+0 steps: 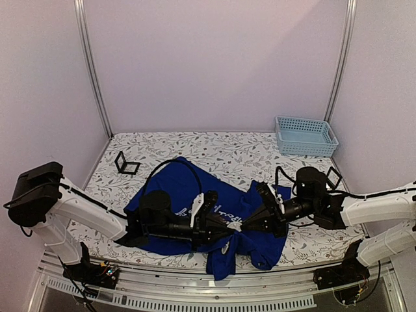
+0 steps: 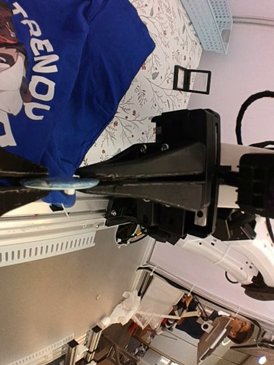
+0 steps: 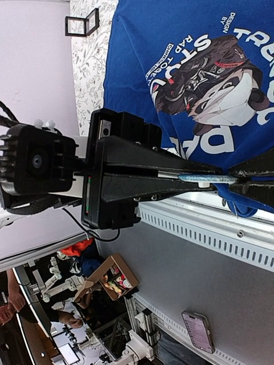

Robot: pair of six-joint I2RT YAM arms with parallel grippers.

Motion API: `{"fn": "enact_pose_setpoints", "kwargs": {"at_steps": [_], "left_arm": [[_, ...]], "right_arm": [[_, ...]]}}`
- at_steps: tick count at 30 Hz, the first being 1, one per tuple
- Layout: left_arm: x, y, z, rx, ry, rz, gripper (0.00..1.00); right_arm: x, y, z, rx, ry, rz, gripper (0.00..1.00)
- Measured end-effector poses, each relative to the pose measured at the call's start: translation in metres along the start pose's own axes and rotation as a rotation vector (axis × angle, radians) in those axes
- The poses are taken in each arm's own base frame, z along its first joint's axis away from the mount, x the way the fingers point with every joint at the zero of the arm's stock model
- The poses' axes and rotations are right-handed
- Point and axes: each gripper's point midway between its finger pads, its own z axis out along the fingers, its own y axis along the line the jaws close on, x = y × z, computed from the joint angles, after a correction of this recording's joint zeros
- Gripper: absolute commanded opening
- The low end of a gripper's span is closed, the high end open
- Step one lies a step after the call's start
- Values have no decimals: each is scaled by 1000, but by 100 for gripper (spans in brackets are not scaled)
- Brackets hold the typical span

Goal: Pin the brooch onto the clothing
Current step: Position the brooch on the flattened clothing.

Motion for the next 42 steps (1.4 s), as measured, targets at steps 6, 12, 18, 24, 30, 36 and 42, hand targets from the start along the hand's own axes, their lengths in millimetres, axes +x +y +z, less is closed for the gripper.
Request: {"fn": "enact_pose_setpoints", "kwargs": {"at_steps": [6,12,18,24,30,36,42], "left_arm": [[2,4,0,-17,5,0,32],[1,17,-6,-107,4,47,53],[2,31,-18,-215,50,111,54],[26,42,-16,-252,133,103,59],[51,56,-6,-291,178,34,63],[53,59,7,-281,159,-33,41],[61,58,12,-249,156,-85,34]], "right_arm": [[0,-4,3,-1,18,78,0],[7,-14,7,11,51,238,0],[22,-47,0,84,79,523,0],[50,-58,2,111,132,812,0],[49,-58,2,121,137,898,0],[42,-56,0,122,131,913,0],[36,-52,-2,117,122,902,0]]}}
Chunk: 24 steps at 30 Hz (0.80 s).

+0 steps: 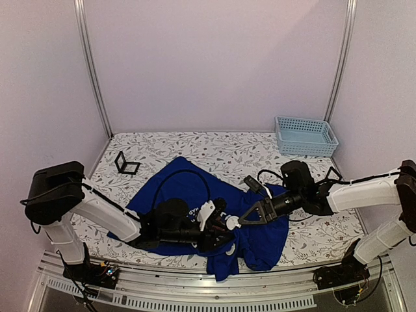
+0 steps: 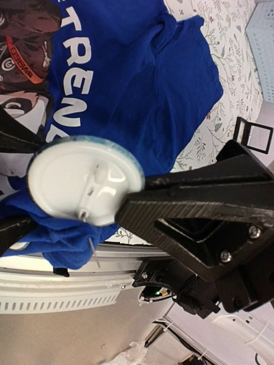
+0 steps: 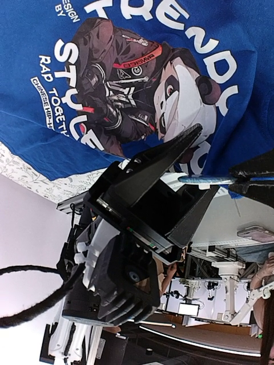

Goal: Pin the brooch onto the clothing
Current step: Position the brooch on the flattened clothing.

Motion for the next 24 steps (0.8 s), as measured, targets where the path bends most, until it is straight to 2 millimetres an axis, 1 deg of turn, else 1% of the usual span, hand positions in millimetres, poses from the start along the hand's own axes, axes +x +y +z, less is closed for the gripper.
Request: {"fn": "enact_pose_setpoints", "kwargs": {"at_steps": [5,7,12,13,15,17,20,21,23,24], "left_arm": [[1,-2,1,15,3,-10,39],[1,-3,1,18,6,-16,43],[3,-3,1,26,12,-18,67],[4,-3,0,28,9,-14,70],[5,-4,-8,37,2,-9,70],[4,-6,-17,49,-7,-9,68],[-7,-6,-23,72,-38,-24,62],[-12,-4,-24,81,-57,-37,56],[-17,1,-29,89,-87,-69,39],[-19,4,-33,94,-104,-83,35]], "right_arm": [[0,2,-1,-2,1,0,0],[-1,4,-1,-6,1,-4,0],[-3,6,-1,-13,4,-8,0],[-3,7,-1,-14,5,-10,0],[-3,7,-1,-15,6,-12,0],[-2,7,-1,-14,8,-14,0],[-2,7,-1,-13,10,-21,0],[-2,7,-1,-12,10,-24,0],[-3,7,-1,-12,10,-28,0],[-3,7,-1,-13,10,-30,0]]}}
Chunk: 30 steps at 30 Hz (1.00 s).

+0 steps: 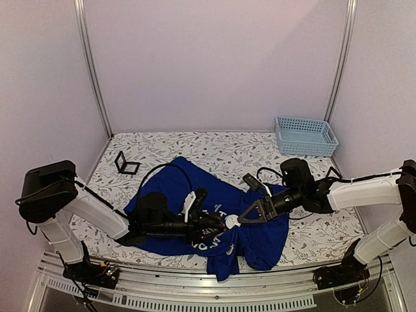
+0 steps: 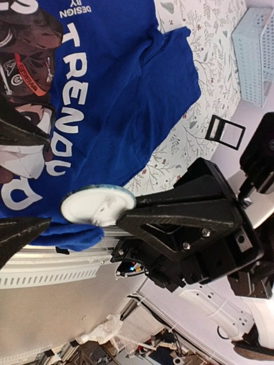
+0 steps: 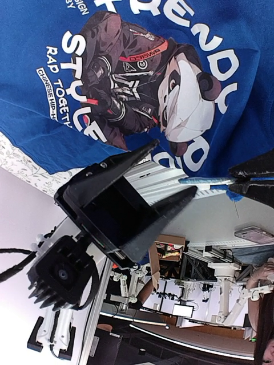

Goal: Pin the brooch onto the clothing
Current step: Position the brooch on the flattened clothing.

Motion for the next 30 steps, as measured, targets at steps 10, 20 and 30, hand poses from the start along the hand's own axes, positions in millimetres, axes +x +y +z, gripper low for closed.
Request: {"fn": "enact_pose_setpoints", "kwargs": {"at_steps": [10,20,30], "left_arm": [[-2,-2,12,113,-29,-114,28],[-15,-11,9,192,-94,-161,13],[-12,-12,10,217,-87,-202,0]], "right_arm": [[0,0,0,3,3,-14,0],[-1,2,0,-3,6,-35,0],[-1,4,-1,-8,8,-63,0]]}}
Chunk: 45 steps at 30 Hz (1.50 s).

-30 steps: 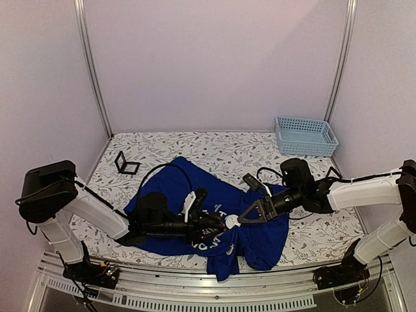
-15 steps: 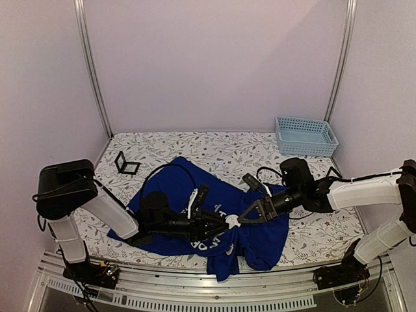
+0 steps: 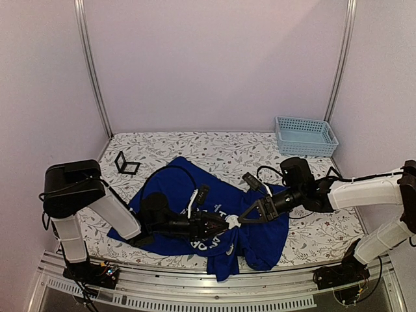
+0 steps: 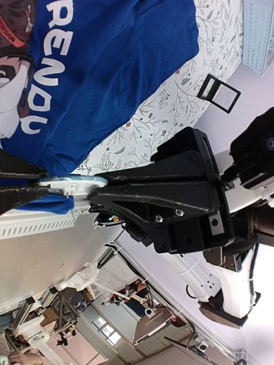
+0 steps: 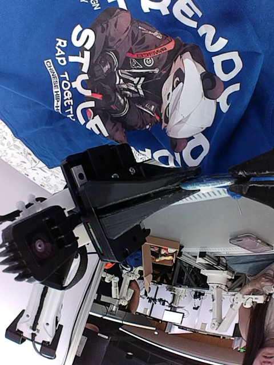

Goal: Pin the brooch onto the clothing
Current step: Position the brooch on the flattened clothing, then pin the brooch onto the flattened clothing.

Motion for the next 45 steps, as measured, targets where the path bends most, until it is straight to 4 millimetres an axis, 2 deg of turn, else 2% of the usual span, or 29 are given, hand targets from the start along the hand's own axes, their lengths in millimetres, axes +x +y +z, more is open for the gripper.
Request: {"fn": "enact_pose_setpoints", "kwargs": {"at_steps": [7,8,10,16,22,27,31,35,39,45], "left_arm": [[-2,-3,-1,19,-20,-23,2],[-2,-3,-1,22,-22,-28,13],[-2,-3,0,27,-24,-35,20],[1,-2,1,34,-19,-48,17],[2,-1,1,34,-20,-48,23],[0,-1,2,33,-26,-45,19],[0,1,2,28,-28,-44,0],[-1,1,2,27,-33,-49,0],[-2,0,2,28,-35,-60,0],[-2,-2,2,34,-35,-67,0]], "right_arm": [[-1,2,-1,-6,-1,-13,0],[-1,3,-1,-7,-1,-14,0],[-1,3,-1,-8,-1,-14,0],[-1,2,-1,-6,-1,-8,0],[-1,3,-1,-6,-2,-6,0],[-1,3,-1,-7,-1,-6,0],[0,4,0,-8,0,-7,0],[-1,4,0,-7,-1,-16,0],[-1,4,0,-6,-2,-26,22],[-5,15,-7,1,-28,-109,37]]}}
